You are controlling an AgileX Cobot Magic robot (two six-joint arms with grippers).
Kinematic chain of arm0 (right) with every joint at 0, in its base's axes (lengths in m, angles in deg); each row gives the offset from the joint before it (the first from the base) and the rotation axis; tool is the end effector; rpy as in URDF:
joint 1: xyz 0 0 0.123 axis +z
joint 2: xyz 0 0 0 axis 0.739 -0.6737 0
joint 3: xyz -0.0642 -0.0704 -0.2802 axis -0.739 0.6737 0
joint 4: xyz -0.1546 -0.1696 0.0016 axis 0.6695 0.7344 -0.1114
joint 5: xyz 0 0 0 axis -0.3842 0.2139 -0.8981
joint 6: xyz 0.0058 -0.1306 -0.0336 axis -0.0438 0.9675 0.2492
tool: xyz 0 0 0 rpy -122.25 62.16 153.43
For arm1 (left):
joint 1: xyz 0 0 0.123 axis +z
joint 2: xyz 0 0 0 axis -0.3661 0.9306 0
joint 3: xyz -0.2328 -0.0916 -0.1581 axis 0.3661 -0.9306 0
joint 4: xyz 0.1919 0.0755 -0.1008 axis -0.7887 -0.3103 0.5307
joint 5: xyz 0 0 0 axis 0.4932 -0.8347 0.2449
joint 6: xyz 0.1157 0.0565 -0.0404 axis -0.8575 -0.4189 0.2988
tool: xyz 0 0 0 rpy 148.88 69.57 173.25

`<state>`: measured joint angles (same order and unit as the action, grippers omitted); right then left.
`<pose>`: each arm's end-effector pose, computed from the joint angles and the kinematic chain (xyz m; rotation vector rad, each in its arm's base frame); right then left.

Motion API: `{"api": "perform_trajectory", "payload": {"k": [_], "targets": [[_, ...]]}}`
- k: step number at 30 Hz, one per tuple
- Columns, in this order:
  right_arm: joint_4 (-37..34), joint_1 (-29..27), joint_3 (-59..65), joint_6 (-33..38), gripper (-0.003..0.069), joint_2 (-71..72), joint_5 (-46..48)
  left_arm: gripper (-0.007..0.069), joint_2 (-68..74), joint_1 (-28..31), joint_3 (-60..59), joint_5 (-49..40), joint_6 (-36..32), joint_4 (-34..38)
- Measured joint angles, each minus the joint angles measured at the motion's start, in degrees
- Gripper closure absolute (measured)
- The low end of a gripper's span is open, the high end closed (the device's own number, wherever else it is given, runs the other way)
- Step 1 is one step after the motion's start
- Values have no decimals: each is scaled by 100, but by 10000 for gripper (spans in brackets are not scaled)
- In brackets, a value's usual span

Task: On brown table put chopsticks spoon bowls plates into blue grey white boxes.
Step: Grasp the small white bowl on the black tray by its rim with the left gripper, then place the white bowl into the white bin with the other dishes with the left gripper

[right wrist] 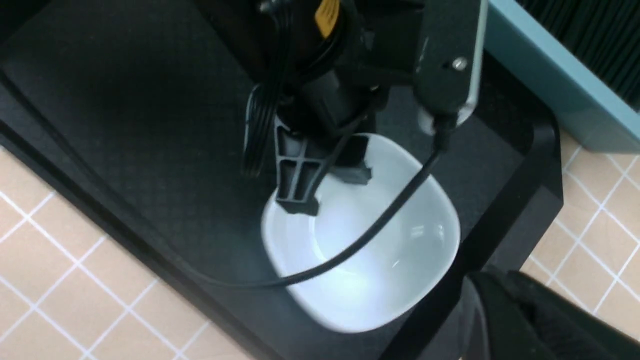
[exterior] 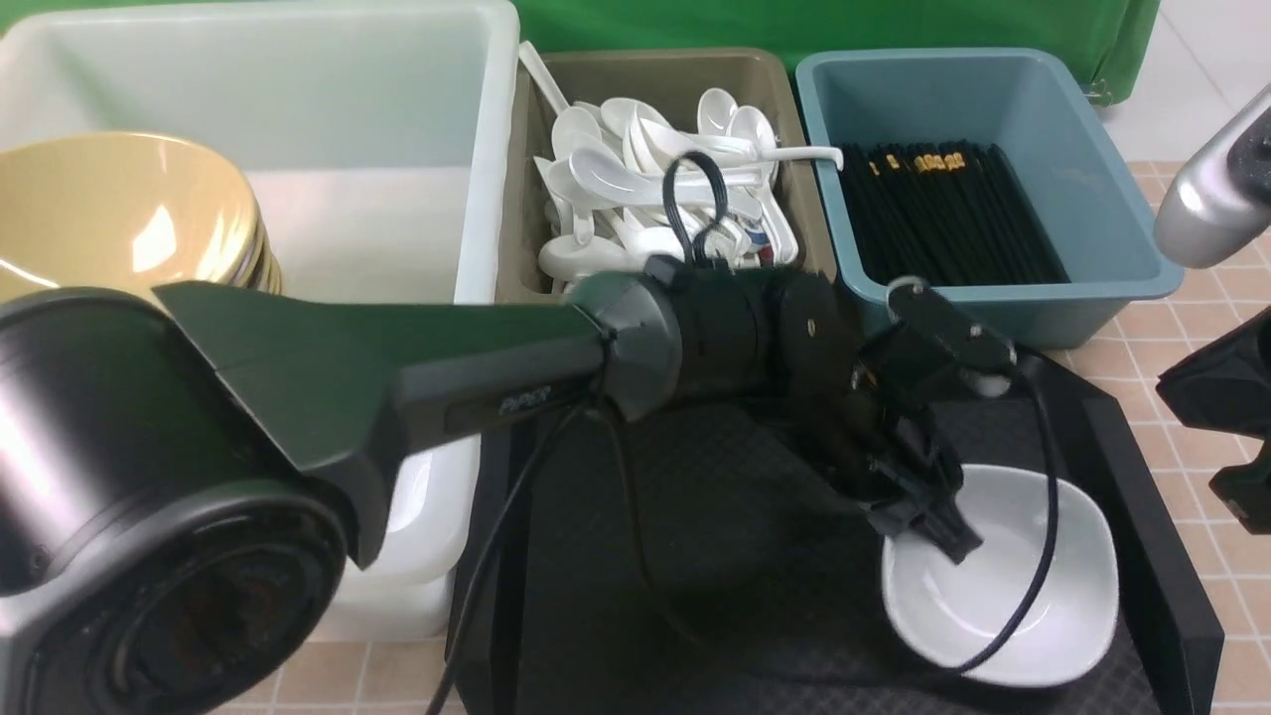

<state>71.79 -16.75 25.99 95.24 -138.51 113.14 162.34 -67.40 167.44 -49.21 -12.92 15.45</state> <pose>0.1663 0.0820 0.3463 -0.8467 2.3693 0.0034 0.3019 -0.3697 0.1599 1.3494 2.2357 -0.6138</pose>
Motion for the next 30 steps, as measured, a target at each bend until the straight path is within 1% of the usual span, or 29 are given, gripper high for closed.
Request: {"api": "perform_trajectory", "payload": {"k": [1,3,6,7,10,11,12,13,14,15,16,17,18,19,22,24,25,26,27,28,30], "targets": [[0,0,0,0,610,0,-96,573,-51,70,186,-328,19,-35],[0,0,0,0,610,0,-315,607,-175,210,477,-742,85,-201],[-157,0,0,119,610,-5,-681,618,-503,561,792,-1362,219,-423],[-206,0,0,173,610,-11,-763,618,-536,591,804,-1403,219,-423],[-821,0,-190,776,610,-174,-980,618,-1295,1212,902,-2047,293,-515],[-909,6,-234,860,610,-210,-996,618,-1397,1303,902,-2122,309,-522],[-1238,75,-428,1191,610,-396,-1034,618,-1816,1696,891,-2418,376,-538],[-1238,75,-428,1191,610,-396,-1034,618,-1865,1802,885,-2485,392,-543],[-1388,282,-685,1463,610,-667,-1051,618,-2271,2249,777,-2713,454,-543],[-1445,446,-839,1571,610,-840,-1068,618,-2512,2541,657,-2836,490,-552],[-1466,481,-870,1587,610,-876,-1079,618,-2605,2601,598,-2851,498,-552],[-1498,742,-1093,1714,610,-1135,-1099,618,-2912,3016,346,-2970,565,-583],[-1507,817,-1157,1743,610,-1212,-1098,618,-3032,3190,222,-2991,586,-606],[-1527,1148,-1440,1874,610,-1558,-1148,618,-3327,3625,-91,-3009,667,-645],[-1554,1539,-1836,2099,608,-2081,-1185,618,-3776,4366,-795,-2991,702,-683],[-1555,1645,-1997,2142,608,-2325,-1185,618,-3977,4661,-1084,-2986,696,-731],[-1555,1653,-2009,2146,608,-2348,-1185,618,-4024,4693,-1115,-2986,696,-740],[-1542,1676,-2088,2161,607,-2514,-1179,618,-4195,4942,-1349,-2986,616,-858],[-1527,1676,-2094,2161,607,-2529,-1179,618,-4232,4984,-1392,-2997,582,-893],[-1453,1676,-2112,2162,605,-2615,-1173,618,-4363,5116,-1530,-3049,455,-1092],[-1348,1676,-2117,2173,603,-2641,-1166,618,-4410,5171,-1587,-3119,359,-1347]]}}
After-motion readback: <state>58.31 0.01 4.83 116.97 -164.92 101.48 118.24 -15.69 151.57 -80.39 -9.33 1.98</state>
